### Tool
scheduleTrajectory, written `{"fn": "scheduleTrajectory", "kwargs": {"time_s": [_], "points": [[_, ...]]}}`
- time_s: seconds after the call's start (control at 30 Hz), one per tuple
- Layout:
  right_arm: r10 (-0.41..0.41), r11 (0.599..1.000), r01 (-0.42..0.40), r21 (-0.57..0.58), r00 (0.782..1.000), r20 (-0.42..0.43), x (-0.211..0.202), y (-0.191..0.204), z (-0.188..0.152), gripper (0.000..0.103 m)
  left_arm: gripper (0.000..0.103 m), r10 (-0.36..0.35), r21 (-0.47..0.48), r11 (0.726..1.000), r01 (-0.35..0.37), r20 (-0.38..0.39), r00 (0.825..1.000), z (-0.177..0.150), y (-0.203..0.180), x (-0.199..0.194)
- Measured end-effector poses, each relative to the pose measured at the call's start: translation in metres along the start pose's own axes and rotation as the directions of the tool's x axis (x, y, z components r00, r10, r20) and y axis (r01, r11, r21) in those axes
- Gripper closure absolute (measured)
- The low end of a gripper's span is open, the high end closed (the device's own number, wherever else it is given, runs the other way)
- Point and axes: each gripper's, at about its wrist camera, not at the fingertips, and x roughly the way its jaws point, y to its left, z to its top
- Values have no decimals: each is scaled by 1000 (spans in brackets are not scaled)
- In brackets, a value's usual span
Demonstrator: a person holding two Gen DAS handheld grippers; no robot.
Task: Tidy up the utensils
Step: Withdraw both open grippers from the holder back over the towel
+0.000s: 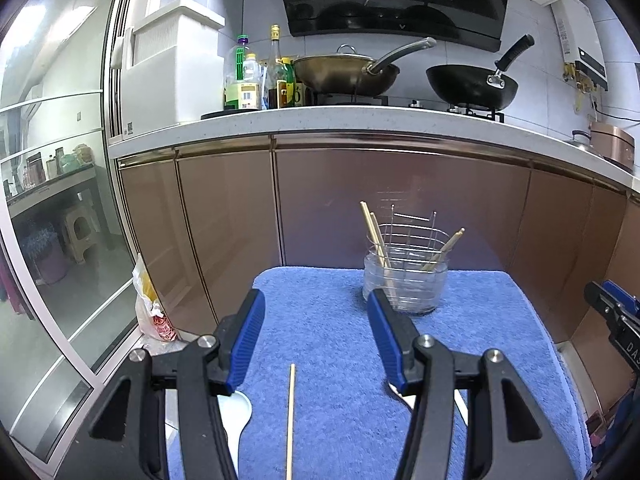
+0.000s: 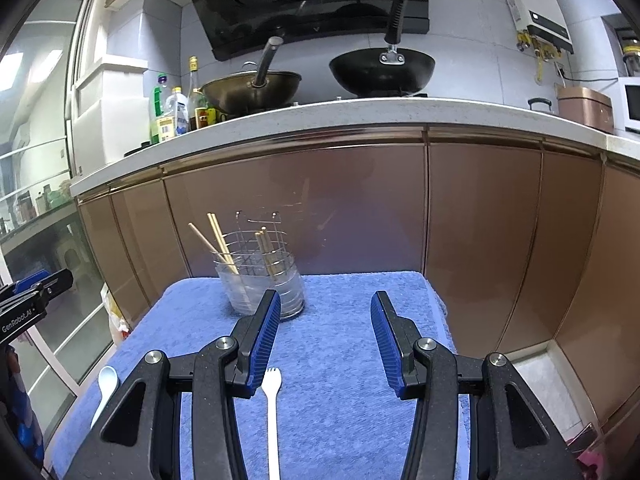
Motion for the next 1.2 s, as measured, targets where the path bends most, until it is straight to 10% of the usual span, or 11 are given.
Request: {"fn": "scheduleTrajectory", "kwargs": {"time_s": [1.2], "points": [[40, 995, -28, -92, 991, 131, -72, 14, 8, 47, 43, -11, -64, 998, 23, 181, 983, -6, 30, -82]]}}
